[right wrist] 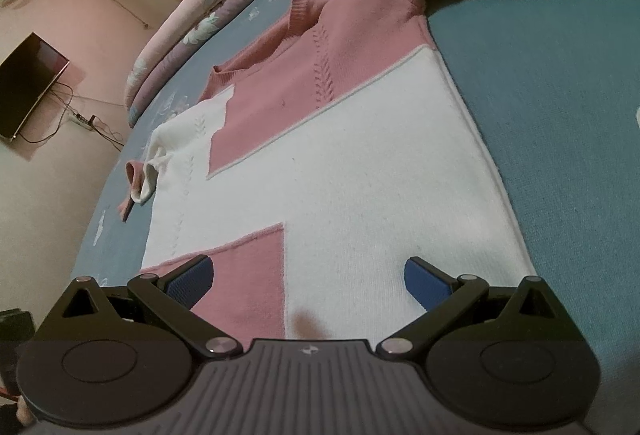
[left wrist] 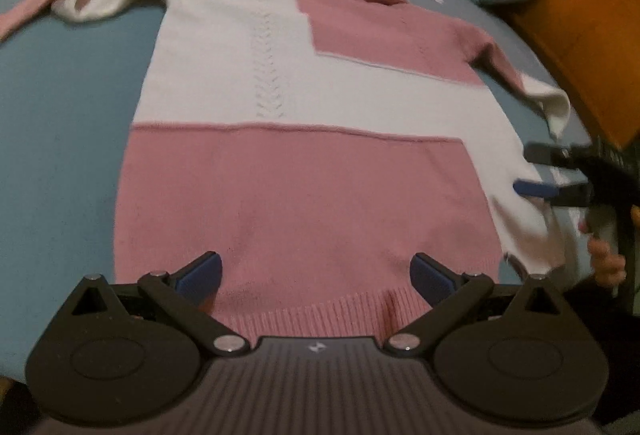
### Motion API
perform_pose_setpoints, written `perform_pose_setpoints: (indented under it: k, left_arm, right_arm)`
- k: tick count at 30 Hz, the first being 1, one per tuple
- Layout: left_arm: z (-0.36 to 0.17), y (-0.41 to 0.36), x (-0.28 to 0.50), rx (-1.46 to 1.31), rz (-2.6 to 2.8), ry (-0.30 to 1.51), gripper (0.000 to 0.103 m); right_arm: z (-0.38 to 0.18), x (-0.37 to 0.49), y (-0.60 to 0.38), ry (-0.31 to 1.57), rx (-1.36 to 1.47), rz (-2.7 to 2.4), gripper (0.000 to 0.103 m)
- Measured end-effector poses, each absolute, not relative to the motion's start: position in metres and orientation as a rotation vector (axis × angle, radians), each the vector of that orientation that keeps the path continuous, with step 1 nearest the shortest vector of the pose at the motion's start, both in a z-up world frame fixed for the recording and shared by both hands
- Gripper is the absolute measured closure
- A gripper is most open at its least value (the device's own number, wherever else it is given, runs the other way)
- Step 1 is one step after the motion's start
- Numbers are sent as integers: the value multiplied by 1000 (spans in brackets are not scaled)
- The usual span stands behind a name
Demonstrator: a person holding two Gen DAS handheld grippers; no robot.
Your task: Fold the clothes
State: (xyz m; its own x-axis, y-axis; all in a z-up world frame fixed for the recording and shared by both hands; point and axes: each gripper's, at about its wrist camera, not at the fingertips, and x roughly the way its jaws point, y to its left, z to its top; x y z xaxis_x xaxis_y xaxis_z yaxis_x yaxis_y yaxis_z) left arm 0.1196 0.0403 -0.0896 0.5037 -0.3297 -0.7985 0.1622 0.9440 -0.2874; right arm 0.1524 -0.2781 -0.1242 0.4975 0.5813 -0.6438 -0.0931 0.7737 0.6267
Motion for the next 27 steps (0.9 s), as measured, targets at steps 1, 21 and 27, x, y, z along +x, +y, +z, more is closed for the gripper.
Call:
perform_pose_setpoints:
  k: [1,21,27]
  left_arm:
    - [-84,39,121,-173,-304,965,3]
    - [-84,19,130,-207,-341,1038,1]
    - [-102,38,124,-203,-279,1065,1]
  right_arm:
    - [-124,152,-277,973,563,434,0]
    - [-125,151,-277,973,548,441,0]
    - [-126,152,-279,972,567,440,0]
